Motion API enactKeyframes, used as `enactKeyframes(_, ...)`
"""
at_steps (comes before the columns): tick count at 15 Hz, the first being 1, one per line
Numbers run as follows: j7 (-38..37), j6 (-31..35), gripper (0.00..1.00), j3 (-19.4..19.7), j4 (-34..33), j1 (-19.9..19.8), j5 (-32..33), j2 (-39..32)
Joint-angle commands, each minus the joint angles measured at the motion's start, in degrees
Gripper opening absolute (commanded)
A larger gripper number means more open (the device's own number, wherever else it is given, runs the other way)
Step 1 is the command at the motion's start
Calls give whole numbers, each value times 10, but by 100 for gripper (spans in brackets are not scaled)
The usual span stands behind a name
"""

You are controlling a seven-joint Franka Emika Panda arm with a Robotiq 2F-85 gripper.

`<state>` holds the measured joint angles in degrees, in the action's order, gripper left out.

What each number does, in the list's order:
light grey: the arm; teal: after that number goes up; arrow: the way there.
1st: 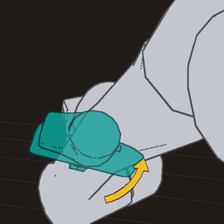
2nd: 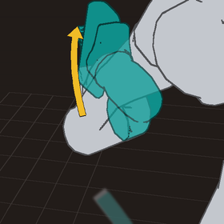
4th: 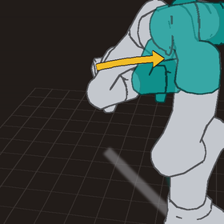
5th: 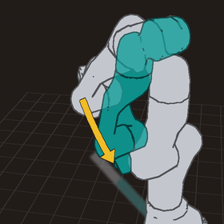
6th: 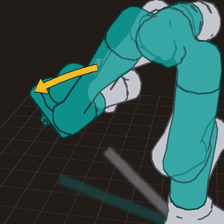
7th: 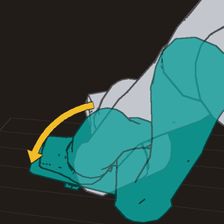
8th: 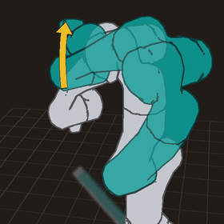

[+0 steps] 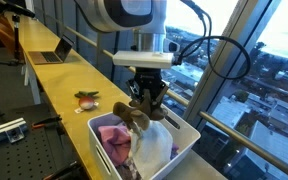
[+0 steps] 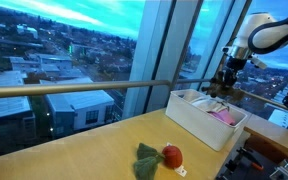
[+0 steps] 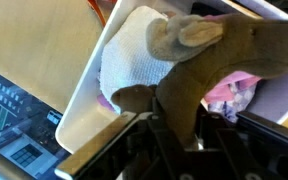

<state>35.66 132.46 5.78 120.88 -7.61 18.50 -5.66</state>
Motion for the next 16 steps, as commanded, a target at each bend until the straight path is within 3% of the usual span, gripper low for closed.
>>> enactKeyframes(1, 27, -25, 62, 2, -40, -6, -15, -7)
enactKeyframes(6, 8, -35, 98, -19, -43, 17, -6, 17)
enactKeyframes(11, -38, -13, 100, -72, -7, 76, -8, 1)
enactKeyframes(16, -102, 5, 100, -132, 12, 141, -6, -77)
